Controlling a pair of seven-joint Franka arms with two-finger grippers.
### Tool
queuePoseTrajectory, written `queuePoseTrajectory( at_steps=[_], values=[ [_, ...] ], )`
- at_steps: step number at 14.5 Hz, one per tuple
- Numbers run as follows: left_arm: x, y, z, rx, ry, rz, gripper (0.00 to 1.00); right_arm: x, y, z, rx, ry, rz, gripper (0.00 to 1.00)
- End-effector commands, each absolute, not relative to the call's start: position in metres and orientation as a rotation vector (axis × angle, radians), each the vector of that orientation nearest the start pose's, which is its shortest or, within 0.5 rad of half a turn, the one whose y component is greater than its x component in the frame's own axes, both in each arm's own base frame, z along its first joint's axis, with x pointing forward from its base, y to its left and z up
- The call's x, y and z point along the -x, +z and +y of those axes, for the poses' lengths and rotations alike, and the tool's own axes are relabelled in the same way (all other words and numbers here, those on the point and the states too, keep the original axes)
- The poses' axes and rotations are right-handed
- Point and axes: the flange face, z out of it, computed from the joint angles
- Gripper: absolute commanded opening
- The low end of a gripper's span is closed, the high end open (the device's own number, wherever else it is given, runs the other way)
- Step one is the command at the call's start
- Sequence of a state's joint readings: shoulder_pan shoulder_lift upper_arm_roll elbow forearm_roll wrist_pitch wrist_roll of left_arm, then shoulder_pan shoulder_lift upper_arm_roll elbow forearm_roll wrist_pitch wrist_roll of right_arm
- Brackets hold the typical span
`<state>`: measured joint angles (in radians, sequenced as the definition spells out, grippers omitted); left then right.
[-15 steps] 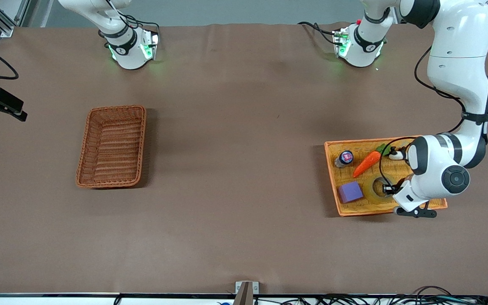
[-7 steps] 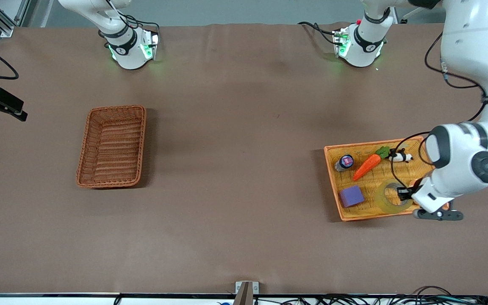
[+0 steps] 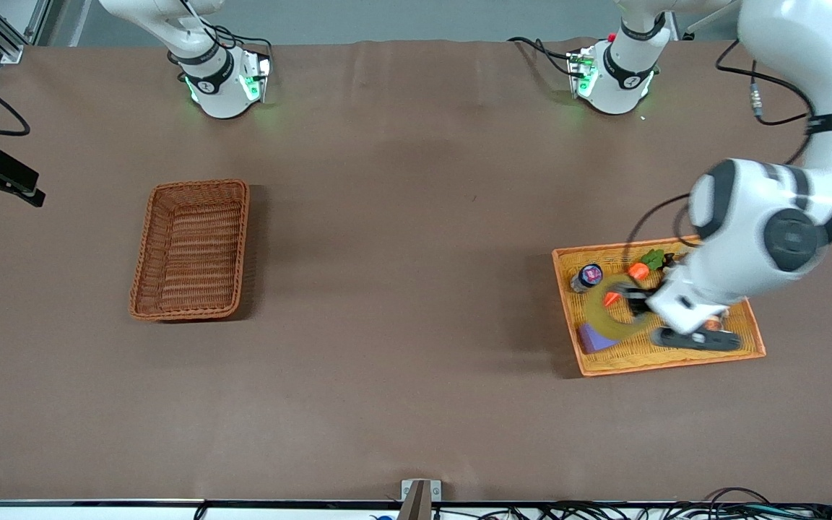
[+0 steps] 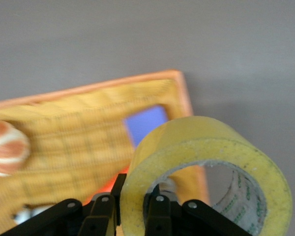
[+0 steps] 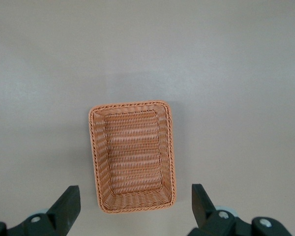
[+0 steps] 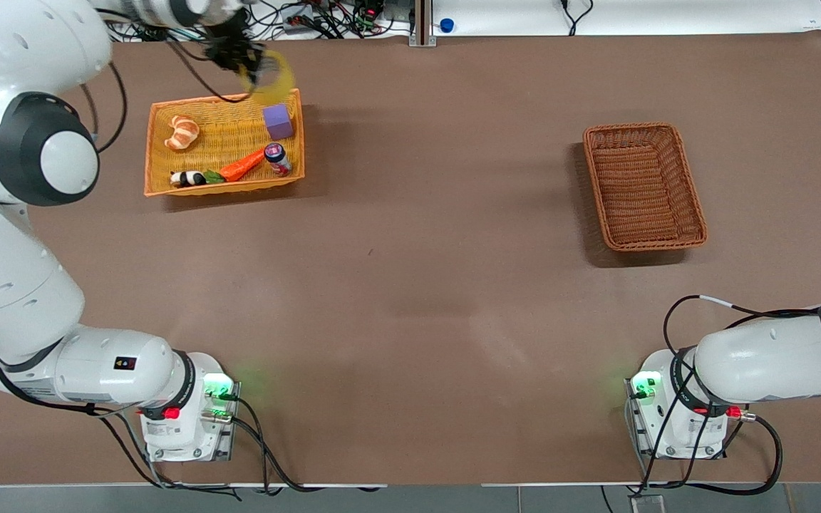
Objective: Move tape to another basket
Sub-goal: 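Close the left gripper on the tape roll and lift it, then carry the tape roll with the left gripper toward the wicker basket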
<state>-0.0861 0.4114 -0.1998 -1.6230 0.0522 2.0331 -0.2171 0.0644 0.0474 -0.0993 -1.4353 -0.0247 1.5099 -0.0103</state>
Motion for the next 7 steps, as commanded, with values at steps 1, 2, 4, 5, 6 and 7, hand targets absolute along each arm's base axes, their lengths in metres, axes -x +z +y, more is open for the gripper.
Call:
queuePoseTrajectory(
  at_steps=[1,2,4,5,6,7],
  values=[
    [-0.628,0.394,-0.247,3.169,0.012,0.053,0.02,-0.560,0.656,-0.024,3.151,-0.039,0.061,1.00],
    [-0.617,0.385,-0.284,3.181,0.037,0.071,0.02,-0.560,0.656,-0.024,3.151,-0.039,0.061,1.00],
    [-0.596,0.365,-0.333,3.181,0.090,0.090,0.02,-0.560,0.655,-0.024,3.151,-0.036,0.061,1.00],
    [-0.591,0.361,-0.361,3.191,0.091,0.126,0.02,-0.559,0.655,-0.024,3.151,-0.034,0.061,1.00],
    [-0.583,0.359,-0.389,3.202,0.089,0.171,0.03,-0.559,0.655,-0.024,3.151,-0.031,0.061,1.00],
    [-0.578,0.352,-0.409,3.208,0.099,0.183,0.04,-0.559,0.655,-0.024,3.151,-0.031,0.061,1.00]
  ],
)
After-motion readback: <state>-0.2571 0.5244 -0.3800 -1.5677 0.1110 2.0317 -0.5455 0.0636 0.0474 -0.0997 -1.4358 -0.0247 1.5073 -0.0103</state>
